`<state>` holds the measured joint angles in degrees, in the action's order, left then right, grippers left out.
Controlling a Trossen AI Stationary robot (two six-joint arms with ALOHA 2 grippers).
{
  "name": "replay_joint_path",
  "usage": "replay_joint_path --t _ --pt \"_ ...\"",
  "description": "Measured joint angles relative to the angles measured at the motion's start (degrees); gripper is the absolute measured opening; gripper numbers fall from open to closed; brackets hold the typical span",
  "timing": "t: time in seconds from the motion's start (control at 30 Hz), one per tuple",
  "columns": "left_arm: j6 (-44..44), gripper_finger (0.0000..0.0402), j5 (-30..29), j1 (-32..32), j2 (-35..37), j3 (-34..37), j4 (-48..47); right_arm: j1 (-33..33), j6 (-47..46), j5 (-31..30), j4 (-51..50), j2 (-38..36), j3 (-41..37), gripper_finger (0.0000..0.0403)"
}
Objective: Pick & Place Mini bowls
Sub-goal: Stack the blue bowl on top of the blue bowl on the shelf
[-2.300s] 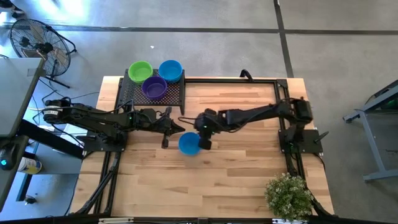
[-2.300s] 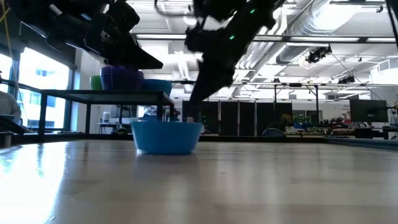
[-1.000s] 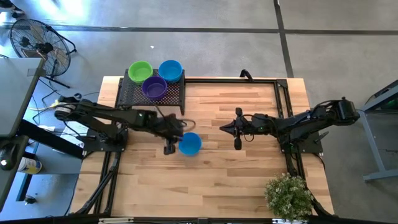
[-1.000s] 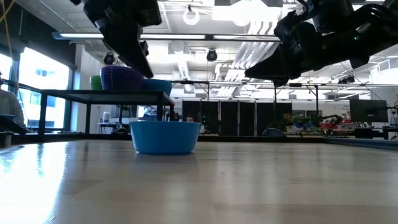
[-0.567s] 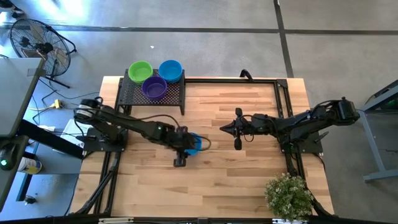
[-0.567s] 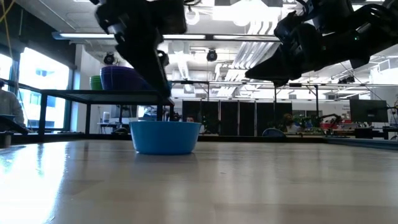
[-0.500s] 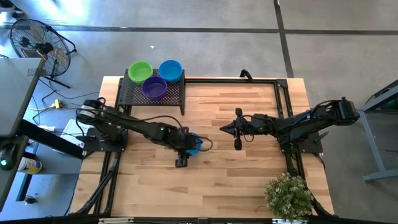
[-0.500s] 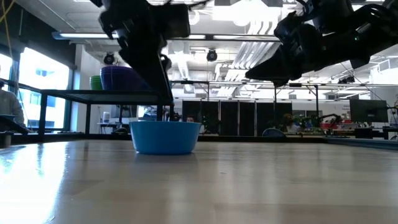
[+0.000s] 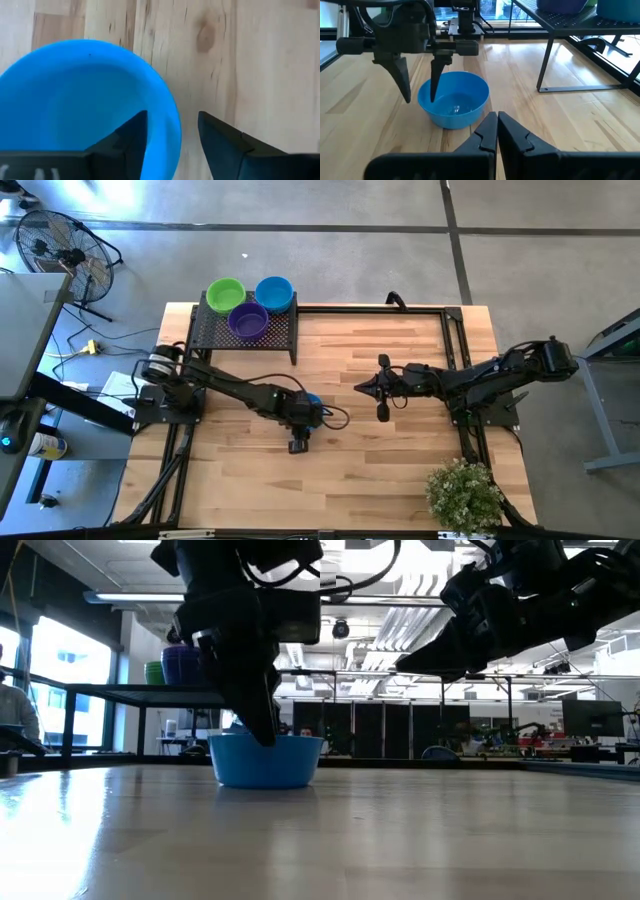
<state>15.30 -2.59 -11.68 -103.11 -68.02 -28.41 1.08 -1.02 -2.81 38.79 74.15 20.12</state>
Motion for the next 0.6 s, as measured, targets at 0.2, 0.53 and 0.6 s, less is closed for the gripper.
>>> replay_joint_path --t 0.2,0.53,0.6 --pt "0.2 0.0115 -0.7 0.0 -1.8 0.0 -0.7 0.0 0.0 0.0 0.0 0.0 0.0 0.0001" --pt "-2.0 0.0015 -2.0 0.0 -1.3 -5.4 -10.7 0.0 0.2 0.0 -0.3 0.0 0.0 0.0003" --pt "-3.9 0.0008 -2.4 0.0 -1.3 -8.3 -13.9 0.0 0.6 0.0 -0.4 0.0 0.0 0.0002"
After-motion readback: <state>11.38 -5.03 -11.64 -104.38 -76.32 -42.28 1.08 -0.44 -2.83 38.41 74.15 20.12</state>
